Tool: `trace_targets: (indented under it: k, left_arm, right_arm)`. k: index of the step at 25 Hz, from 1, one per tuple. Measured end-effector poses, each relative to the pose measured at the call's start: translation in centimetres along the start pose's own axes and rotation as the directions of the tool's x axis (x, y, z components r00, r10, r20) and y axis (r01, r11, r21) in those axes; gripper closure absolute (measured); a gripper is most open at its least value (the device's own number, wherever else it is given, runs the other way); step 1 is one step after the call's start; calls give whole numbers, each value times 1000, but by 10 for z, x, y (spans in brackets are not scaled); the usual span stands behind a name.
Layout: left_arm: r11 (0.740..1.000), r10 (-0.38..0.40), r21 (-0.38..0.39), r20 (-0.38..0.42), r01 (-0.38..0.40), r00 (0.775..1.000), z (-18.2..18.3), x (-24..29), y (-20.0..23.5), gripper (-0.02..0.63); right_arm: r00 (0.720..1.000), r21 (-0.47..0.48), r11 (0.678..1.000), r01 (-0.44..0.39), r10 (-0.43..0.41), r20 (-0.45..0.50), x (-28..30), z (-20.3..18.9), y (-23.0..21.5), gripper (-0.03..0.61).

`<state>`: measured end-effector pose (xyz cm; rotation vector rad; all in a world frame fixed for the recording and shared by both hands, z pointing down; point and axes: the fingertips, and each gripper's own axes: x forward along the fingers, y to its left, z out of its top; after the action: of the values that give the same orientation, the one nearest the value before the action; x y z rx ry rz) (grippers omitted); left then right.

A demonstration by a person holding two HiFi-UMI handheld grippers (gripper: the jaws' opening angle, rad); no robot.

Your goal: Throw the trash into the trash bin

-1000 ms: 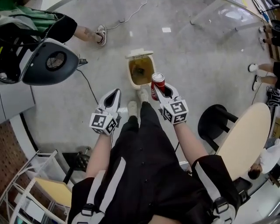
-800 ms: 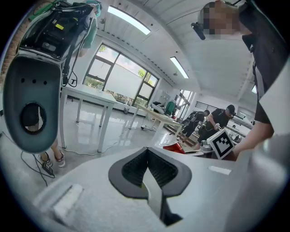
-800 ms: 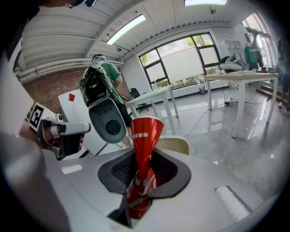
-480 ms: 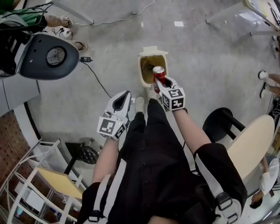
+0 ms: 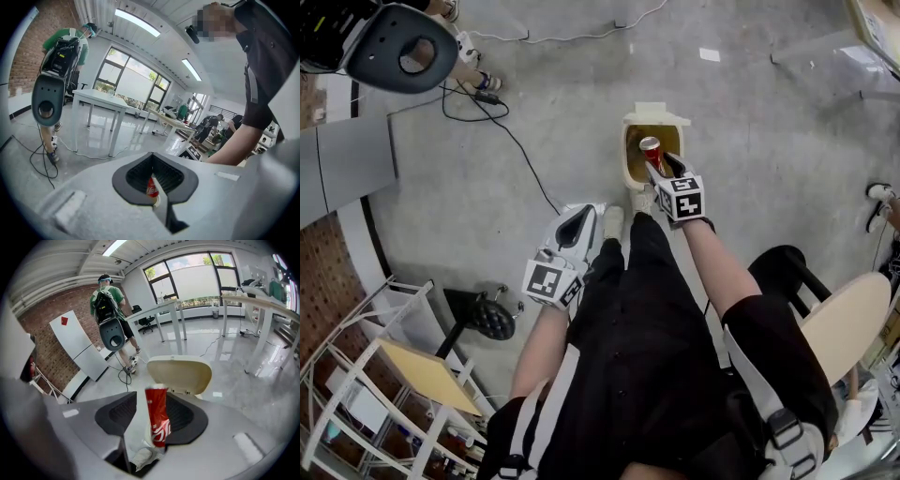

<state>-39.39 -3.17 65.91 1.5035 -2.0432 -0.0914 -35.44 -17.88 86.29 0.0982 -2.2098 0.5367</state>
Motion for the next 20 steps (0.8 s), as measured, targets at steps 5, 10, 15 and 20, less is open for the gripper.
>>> trace_targets:
  k: [5,10,15,20]
  left_arm:
    - [1000,-15,3,2,15,1000,-2,5,0,611]
    - [999,-40,5,12,40,999,3,14,-1,611]
    - [998,-58,18,32,58,998,14,7,1,611]
    - [996,-74,55,66,71,995,31,-4,3,611]
  right_arm:
    - [1000,-8,1000,14,-14,28,-6,10,-5,402]
    - [997,20,999,34,-35,70,-21,15,-12,430]
    - [989,29,998,64,-67,132,-49,25,-8,449]
    - [968,72,993,91,-105,229,-85,41,-8,479]
